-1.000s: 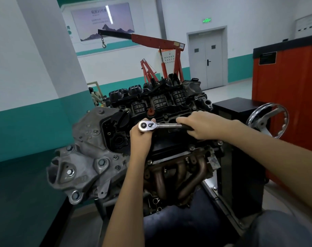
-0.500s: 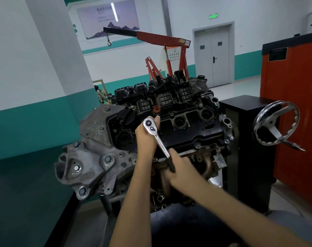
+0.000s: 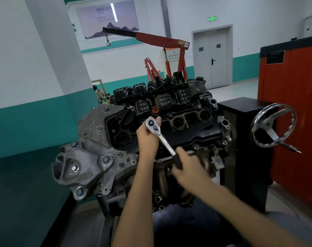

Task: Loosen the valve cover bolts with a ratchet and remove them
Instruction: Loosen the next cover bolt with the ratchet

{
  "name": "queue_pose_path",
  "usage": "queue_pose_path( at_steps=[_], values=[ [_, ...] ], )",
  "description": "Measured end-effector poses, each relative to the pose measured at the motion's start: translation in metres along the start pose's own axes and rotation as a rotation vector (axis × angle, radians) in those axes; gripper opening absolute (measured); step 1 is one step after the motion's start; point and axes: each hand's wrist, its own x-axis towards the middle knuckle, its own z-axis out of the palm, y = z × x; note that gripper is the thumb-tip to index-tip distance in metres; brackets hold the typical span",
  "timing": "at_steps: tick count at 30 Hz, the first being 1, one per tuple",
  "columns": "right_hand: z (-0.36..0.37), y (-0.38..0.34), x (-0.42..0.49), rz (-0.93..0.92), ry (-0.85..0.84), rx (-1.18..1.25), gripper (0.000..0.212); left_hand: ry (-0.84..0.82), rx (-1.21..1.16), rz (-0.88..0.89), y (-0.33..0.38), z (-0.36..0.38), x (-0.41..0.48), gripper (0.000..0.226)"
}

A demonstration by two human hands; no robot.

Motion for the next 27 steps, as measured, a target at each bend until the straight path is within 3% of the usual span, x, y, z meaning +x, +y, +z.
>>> queue_pose_path(
  at_steps=[4,6,9,13,15,19,23,27],
  values=[
    [0.058,-0.035,-0.006,0.046,0.040,0.337,0.021,0.036,0.041,-0.063,0.002,-0.001,0.004,0.043],
    [0.049,-0.031,-0.004,0.049,0.008,0.320,0.022,0.018,0.091,-0.058,0.001,-0.004,0.006,0.047],
    [-0.002,-0.001,0.006,-0.053,-0.106,0.027,0.028,-0.080,0.057,-0.033,-0.002,-0.009,0.007,0.050],
    [-0.082,0.021,0.050,-0.231,-0.156,-0.550,0.035,-0.144,0.122,-0.003,0.000,-0.007,0.004,0.057],
    [-0.089,0.014,0.064,-0.327,-0.130,-0.612,0.027,-0.102,0.073,-0.019,-0.002,-0.008,0.006,0.055],
    [-0.047,0.021,0.032,-0.166,-0.053,-0.344,0.028,-0.097,0.078,-0.011,-0.005,-0.004,0.007,0.049],
    [0.020,0.002,-0.007,0.021,0.006,0.165,0.020,-0.075,0.034,-0.004,-0.002,0.003,0.006,0.051],
    [0.040,-0.015,-0.011,0.046,0.014,0.252,0.019,-0.075,0.068,-0.007,-0.003,0.000,0.008,0.052]
  ],
)
